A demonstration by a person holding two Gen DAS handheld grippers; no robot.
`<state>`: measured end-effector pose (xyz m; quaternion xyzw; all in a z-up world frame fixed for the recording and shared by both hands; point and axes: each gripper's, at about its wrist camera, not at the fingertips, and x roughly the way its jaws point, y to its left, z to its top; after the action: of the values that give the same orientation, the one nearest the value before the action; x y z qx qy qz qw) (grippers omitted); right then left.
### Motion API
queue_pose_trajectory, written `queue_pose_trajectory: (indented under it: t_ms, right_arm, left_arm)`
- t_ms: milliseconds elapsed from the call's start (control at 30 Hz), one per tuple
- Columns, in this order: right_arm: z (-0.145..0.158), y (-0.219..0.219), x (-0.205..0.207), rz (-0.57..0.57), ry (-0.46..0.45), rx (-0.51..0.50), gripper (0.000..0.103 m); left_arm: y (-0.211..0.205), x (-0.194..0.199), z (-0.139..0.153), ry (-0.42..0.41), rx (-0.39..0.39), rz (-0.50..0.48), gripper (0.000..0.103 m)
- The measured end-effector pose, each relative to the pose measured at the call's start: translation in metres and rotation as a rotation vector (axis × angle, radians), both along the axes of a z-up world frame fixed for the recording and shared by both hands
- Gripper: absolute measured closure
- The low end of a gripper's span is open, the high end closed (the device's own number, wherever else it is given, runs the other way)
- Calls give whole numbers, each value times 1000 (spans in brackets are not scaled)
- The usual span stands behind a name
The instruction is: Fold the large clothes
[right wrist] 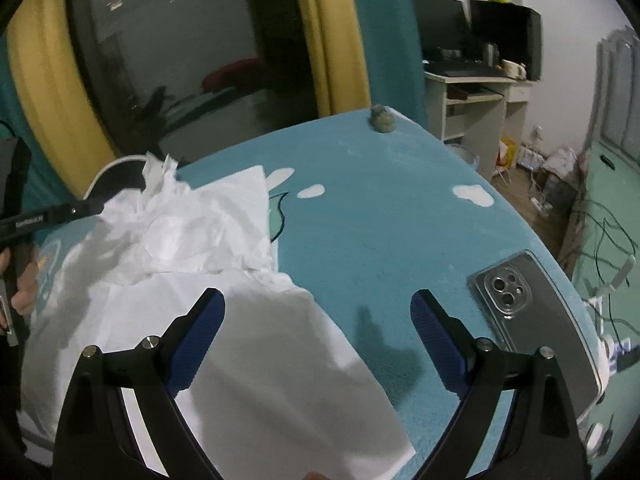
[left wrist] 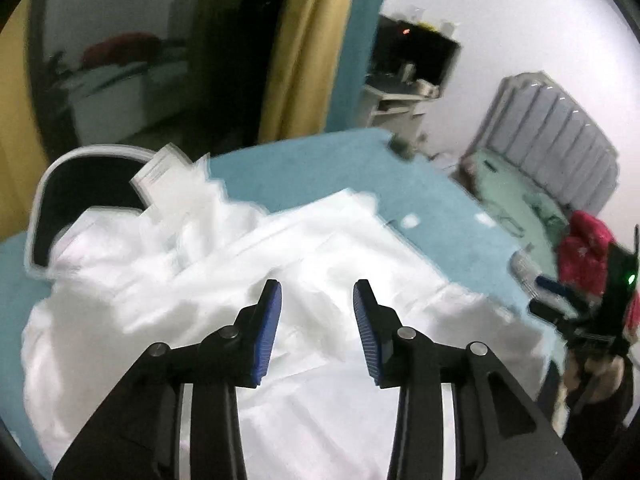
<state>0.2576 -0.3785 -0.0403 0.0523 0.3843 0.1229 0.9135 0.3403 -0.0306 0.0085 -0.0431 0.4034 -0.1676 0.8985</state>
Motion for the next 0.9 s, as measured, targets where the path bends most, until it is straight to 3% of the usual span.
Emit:
queue_pose_trajectory:
  t_ms: [100,333,467,600,667,767,900]
  right_arm:
    - [-7,15,7,68,12,-28,10]
    - [2,80,44,287,-14,-8,11]
    - [-7,121,82,341,40,-52,33]
    - [-35,143,120,320,137,-97,43]
    - [-45,150,127,331,173,-94,70]
    - [-43,158,125,370,149,-97,98]
    - [-16,152,120,366,72,-99,99]
  left_arm:
    - [40,-19,-13,26,-5,73,62]
    - [160,-54,-40,88,88,313,62]
    - [200,-65,-58,124,109,412,62]
    - [217,-67,-74,131,127,422,62]
    - [216,-63,-78,133,140,415,62]
    - [218,-56,-84,129,166,412,62]
    - [223,-42,-85,124,194,448,68]
